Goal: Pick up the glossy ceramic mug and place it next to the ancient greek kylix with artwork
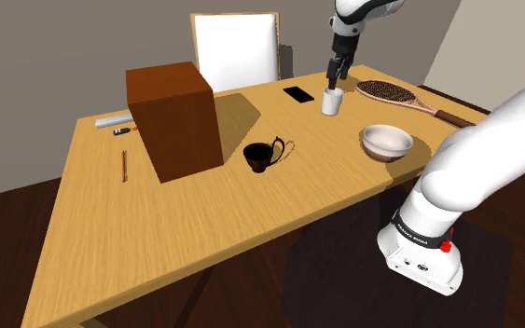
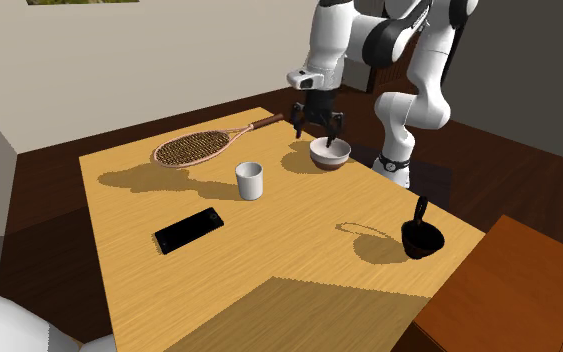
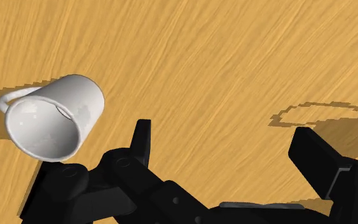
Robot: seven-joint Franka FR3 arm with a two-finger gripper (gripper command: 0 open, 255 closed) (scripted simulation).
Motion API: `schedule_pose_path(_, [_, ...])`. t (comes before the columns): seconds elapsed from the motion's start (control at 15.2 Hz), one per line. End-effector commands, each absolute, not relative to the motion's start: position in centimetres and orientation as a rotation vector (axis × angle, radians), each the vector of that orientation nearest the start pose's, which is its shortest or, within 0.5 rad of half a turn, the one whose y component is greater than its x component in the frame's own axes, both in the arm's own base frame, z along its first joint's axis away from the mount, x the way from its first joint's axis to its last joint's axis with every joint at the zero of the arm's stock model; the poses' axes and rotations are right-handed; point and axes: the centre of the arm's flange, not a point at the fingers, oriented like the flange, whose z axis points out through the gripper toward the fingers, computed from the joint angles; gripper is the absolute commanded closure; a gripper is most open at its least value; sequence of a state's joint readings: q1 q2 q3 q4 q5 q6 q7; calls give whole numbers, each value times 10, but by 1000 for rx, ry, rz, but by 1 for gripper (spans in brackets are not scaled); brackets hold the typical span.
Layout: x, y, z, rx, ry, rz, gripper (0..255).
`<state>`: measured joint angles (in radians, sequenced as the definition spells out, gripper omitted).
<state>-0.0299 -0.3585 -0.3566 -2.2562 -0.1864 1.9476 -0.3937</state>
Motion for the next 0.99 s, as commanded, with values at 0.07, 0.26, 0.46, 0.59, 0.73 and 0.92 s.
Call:
schedule_pose_path(0.07, [429,-222,478,-3197,-148,-22,0])
schedule_pose_path(0.26, [447,-251,457,-3195,-148,-24,0])
schedule_pose_path(0.46, [465,-280,437,-3193,-148,-27,0])
schedule_pose_path(0.59, [477,-300,423,-3191,-147,-29,0])
schedule_pose_path(0.73, [489,-319,410,-3190,-147,-30,0])
schedule_pose_path(0.92, [495,-330,397,-3189,-147,-31,0])
